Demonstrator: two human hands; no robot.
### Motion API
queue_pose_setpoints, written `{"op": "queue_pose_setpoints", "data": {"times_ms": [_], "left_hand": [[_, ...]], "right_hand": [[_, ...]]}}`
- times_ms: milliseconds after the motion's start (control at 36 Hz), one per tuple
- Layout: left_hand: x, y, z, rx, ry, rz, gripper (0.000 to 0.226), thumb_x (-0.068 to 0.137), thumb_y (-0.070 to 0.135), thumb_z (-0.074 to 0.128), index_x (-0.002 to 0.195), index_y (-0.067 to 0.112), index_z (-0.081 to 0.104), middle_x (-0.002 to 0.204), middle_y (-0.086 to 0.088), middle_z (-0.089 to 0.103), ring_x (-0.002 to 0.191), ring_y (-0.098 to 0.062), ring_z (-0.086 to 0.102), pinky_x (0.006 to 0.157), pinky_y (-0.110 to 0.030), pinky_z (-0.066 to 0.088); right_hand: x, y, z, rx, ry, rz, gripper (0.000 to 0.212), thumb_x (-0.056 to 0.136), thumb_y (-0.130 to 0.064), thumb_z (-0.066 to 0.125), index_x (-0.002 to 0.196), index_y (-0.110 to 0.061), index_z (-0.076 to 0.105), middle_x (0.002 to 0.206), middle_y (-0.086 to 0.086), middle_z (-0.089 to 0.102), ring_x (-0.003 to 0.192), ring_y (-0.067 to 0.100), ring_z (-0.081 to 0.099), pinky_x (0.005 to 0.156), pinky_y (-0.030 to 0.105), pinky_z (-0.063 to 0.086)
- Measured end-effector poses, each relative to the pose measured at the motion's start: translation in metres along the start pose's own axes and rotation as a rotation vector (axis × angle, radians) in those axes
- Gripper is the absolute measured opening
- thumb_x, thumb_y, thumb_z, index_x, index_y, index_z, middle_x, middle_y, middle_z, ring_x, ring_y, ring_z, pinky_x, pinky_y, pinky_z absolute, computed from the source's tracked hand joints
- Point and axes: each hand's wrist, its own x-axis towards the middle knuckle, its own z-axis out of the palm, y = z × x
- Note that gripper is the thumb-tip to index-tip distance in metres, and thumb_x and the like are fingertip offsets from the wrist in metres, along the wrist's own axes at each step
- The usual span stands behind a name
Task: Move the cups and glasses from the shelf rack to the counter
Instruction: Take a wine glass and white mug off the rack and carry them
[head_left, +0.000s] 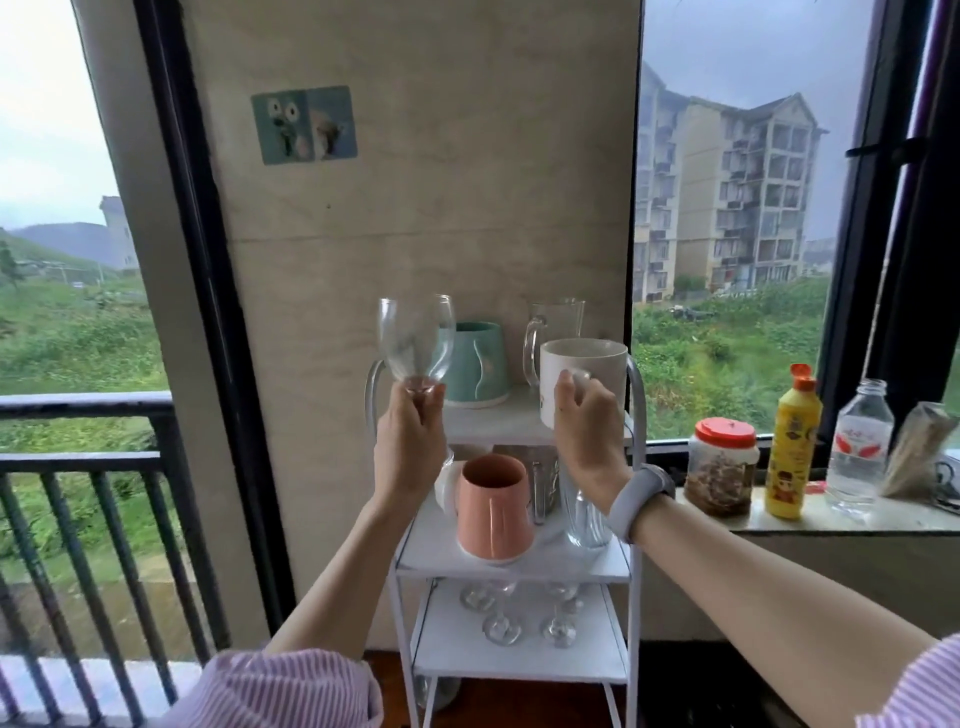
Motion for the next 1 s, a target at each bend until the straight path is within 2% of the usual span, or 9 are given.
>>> {"op": "queue_pose_setpoints", "data": {"times_ms": [111, 250, 389, 528, 611, 694, 806, 917, 1000], "left_hand": [[-0.038, 0.008, -0.02, -0.037, -0.006, -0.013, 0.015, 0.094, 0.033, 0.046, 0.093, 0.019, 0.05, 0.069, 0.006, 0.056, 0.073, -0.032, 0.06, 0.072, -0.046, 0.051], [-0.099, 0.007, -0.03, -0.095, -0.122, -0.026, 0.014, 0.092, 0.032, 0.049, 0.094, 0.019, 0.054, 0.069, 0.007, 0.06, 0.065, -0.02, 0.059, 0.062, -0.04, 0.049], [-0.166, 0.006, -0.012, -0.112, -0.266, -0.059, 0.01, 0.09, 0.027, 0.055, 0.082, 0.022, 0.052, 0.057, 0.013, 0.055, 0.048, -0.001, 0.052, 0.045, -0.013, 0.038], [-0.235, 0.026, 0.023, -0.147, -0.482, -0.112, 0.016, 0.091, 0.029, 0.054, 0.076, 0.027, 0.049, 0.059, 0.008, 0.054, 0.052, -0.006, 0.05, 0.052, -0.024, 0.043], [-0.279, 0.043, 0.051, -0.141, -0.564, -0.088, 0.012, 0.091, 0.026, 0.054, 0.081, 0.018, 0.053, 0.058, 0.008, 0.056, 0.054, 0.001, 0.054, 0.051, -0.013, 0.04], [-0.328, 0.072, 0.084, -0.18, -0.661, -0.12, 0.02, 0.09, 0.028, 0.054, 0.076, 0.014, 0.052, 0.06, 0.006, 0.058, 0.058, -0.004, 0.055, 0.049, -0.008, 0.037], [-0.401, 0.135, 0.136, -0.272, -0.853, -0.106, 0.024, 0.091, 0.029, 0.052, 0.068, 0.026, 0.045, 0.06, 0.001, 0.057, 0.061, -0.021, 0.056, 0.056, -0.025, 0.042], [-0.481, 0.216, 0.187, -0.384, -0.993, -0.037, 0.027, 0.091, 0.026, 0.054, 0.066, 0.025, 0.043, 0.056, 0.007, 0.052, 0.05, -0.002, 0.05, 0.047, -0.009, 0.037], [-0.544, 0.277, 0.224, -0.456, -1.122, 0.017, 0.025, 0.09, 0.025, 0.054, 0.067, 0.02, 0.047, 0.057, 0.007, 0.052, 0.051, -0.003, 0.047, 0.051, -0.014, 0.038]], "right_hand": [[-0.032, -0.007, -0.026, 0.045, 0.015, -0.044, 0.03, 0.094, -0.025, 0.041, 0.067, -0.015, 0.048, 0.07, 0.005, 0.054, 0.068, 0.022, 0.05, 0.059, 0.028, 0.033], [-0.096, -0.009, -0.076, 0.1, 0.005, -0.108, 0.035, 0.093, -0.026, 0.046, 0.062, -0.01, 0.047, 0.049, -0.002, 0.046, 0.042, 0.009, 0.044, 0.038, 0.013, 0.032], [-0.165, 0.013, -0.134, 0.057, -0.048, -0.079, 0.04, 0.091, -0.04, 0.045, 0.061, -0.013, 0.043, 0.049, -0.001, 0.039, 0.044, 0.007, 0.034, 0.042, 0.019, 0.028], [-0.217, 0.032, -0.201, -0.106, 0.005, 0.025, 0.037, 0.09, -0.031, 0.048, 0.056, -0.023, 0.036, 0.046, -0.005, 0.04, 0.044, 0.005, 0.042, 0.043, 0.016, 0.03], [-0.245, 0.049, -0.253, -0.212, 0.028, 0.124, 0.035, 0.091, -0.031, 0.048, 0.059, -0.017, 0.041, 0.049, -0.01, 0.04, 0.045, 0.001, 0.043, 0.046, 0.012, 0.031], [-0.274, 0.061, -0.316, -0.304, 0.056, 0.203, 0.032, 0.092, -0.025, 0.047, 0.064, -0.01, 0.044, 0.051, -0.006, 0.039, 0.049, 0.006, 0.036, 0.048, 0.02, 0.029], [-0.317, 0.066, -0.41, -0.407, 0.159, 0.278, 0.033, 0.092, -0.019, 0.048, 0.061, -0.014, 0.039, 0.051, -0.005, 0.037, 0.047, 0.006, 0.038, 0.045, 0.016, 0.028], [-0.361, 0.069, -0.513, -0.502, 0.309, 0.34, 0.037, 0.09, -0.02, 0.051, 0.06, -0.032, 0.034, 0.045, -0.012, 0.049, 0.046, -0.004, 0.044, 0.045, 0.009, 0.03], [-0.393, 0.069, -0.591, -0.596, 0.407, 0.36, 0.037, 0.091, -0.022, 0.05, 0.061, -0.034, 0.032, 0.045, -0.014, 0.048, 0.044, -0.002, 0.042, 0.043, 0.008, 0.029]]}}
